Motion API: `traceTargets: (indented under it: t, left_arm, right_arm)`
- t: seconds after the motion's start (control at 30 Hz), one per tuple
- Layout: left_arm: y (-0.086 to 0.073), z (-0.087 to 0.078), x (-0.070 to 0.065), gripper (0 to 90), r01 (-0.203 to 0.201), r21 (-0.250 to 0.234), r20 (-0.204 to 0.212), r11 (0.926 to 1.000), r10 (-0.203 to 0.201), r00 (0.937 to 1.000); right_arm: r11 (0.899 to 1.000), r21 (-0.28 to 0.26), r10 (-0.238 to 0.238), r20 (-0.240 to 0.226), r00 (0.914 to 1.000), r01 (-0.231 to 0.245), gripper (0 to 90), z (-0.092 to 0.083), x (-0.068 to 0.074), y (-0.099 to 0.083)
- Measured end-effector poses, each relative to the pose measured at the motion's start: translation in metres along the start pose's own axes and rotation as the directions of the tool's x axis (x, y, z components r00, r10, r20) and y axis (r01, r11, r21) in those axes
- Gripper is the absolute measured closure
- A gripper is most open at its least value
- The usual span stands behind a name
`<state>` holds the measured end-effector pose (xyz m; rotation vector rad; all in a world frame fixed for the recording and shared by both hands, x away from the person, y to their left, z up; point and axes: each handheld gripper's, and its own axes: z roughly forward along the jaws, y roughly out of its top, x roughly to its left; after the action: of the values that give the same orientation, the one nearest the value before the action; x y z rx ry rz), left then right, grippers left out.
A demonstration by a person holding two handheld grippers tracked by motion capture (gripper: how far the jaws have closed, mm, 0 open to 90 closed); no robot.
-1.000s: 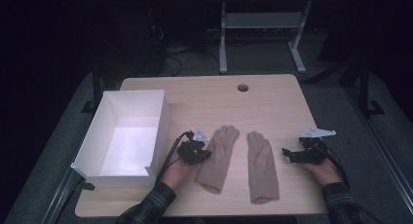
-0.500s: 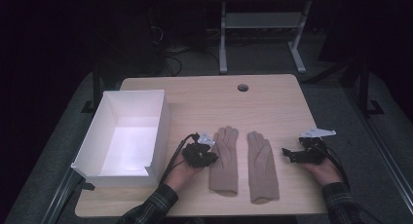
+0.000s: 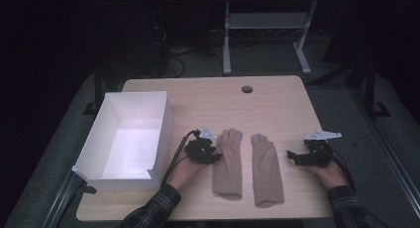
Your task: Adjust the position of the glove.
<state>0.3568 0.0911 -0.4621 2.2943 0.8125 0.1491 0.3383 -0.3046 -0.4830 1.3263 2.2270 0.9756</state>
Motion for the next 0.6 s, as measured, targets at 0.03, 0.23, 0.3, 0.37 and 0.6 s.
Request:
traceTargets:
  t: [0.03,0.23,0.3,0.37,0.6]
  left_arm:
    - [0.0,0.0,-0.001,63.5,-0.003,-0.001,0.001,1.0,0.003,1.0]
    - [0.0,0.001,-0.002,79.3,0.019,-0.003,0.038,0.9998,-0.018,0.9991]
    - [0.001,0.001,-0.002,83.2,0.019,-0.004,0.04,0.9998,-0.019,0.999]
    - [0.002,0.001,-0.002,84.5,0.029,-0.006,0.046,0.9996,-0.028,0.9986]
    - [0.005,-0.006,-0.001,87.1,0.07,-0.053,0.104,0.9962,-0.064,0.9925]
  right_arm:
    - [1.0,0.0,0.0,0.0,1.0,0.0,13.5,0.0,0.0,0.0]
    - [1.0,0.002,-0.018,-0.015,0.9997,0.019,12.2,0.0,0.0,0.0]
    - [1.0,0.003,-0.022,-0.021,0.9995,0.022,12.3,0.0,0.001,0.0]
    - [1.0,0.003,-0.02,-0.022,0.9996,0.02,14.2,0.0,0.001,0.0]
    - [0.999,-0.013,-0.05,-0.104,0.9933,0.049,62.2,-0.014,0.005,0.004]
